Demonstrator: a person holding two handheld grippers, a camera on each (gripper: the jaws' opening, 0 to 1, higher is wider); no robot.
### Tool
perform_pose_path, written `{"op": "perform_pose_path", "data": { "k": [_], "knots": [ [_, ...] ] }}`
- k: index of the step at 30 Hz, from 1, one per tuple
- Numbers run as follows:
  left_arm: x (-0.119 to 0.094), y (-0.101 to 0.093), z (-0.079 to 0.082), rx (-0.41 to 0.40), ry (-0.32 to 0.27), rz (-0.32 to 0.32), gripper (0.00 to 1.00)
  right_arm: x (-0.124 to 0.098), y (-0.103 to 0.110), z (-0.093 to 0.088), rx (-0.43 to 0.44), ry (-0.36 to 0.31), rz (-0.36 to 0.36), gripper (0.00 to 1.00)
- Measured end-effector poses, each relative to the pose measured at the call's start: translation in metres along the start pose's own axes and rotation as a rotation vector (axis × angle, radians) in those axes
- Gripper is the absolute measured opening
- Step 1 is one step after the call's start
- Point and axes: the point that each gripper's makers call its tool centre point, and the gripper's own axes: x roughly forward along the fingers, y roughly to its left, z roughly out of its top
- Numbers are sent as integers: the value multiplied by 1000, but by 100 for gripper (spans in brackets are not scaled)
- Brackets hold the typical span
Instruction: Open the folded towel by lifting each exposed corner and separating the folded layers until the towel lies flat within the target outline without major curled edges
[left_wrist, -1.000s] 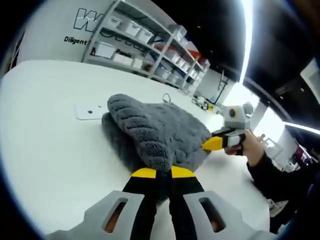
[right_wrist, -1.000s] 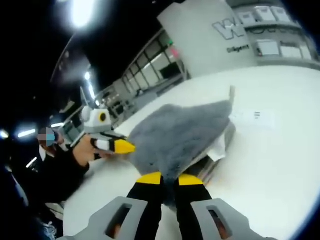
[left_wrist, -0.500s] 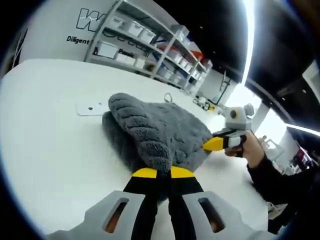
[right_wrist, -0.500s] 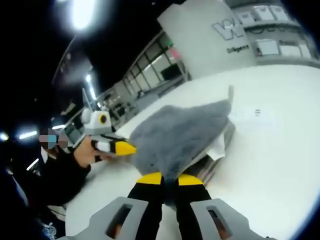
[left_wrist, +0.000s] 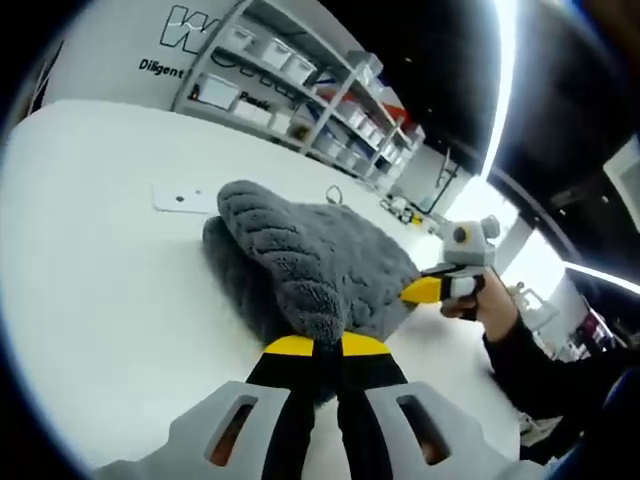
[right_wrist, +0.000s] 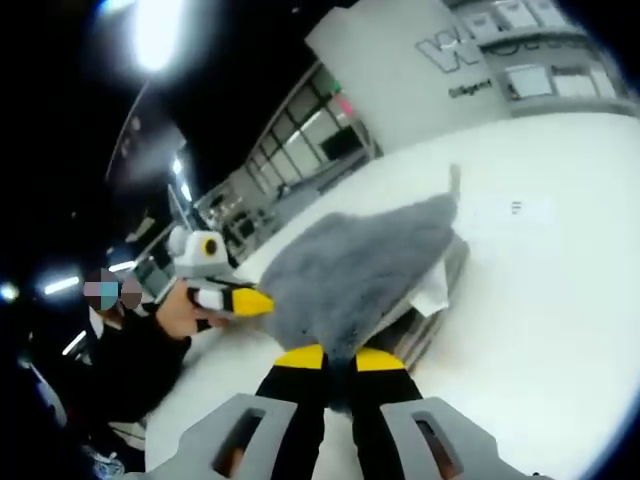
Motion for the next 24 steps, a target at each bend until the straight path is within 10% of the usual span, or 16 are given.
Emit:
{"op": "perform_pose_path", "data": {
  "k": [24],
  "knots": [
    [-18,-22,-20,80,25,30,3,-11,25,-19,-144,30,-64,2]
  ]
}}
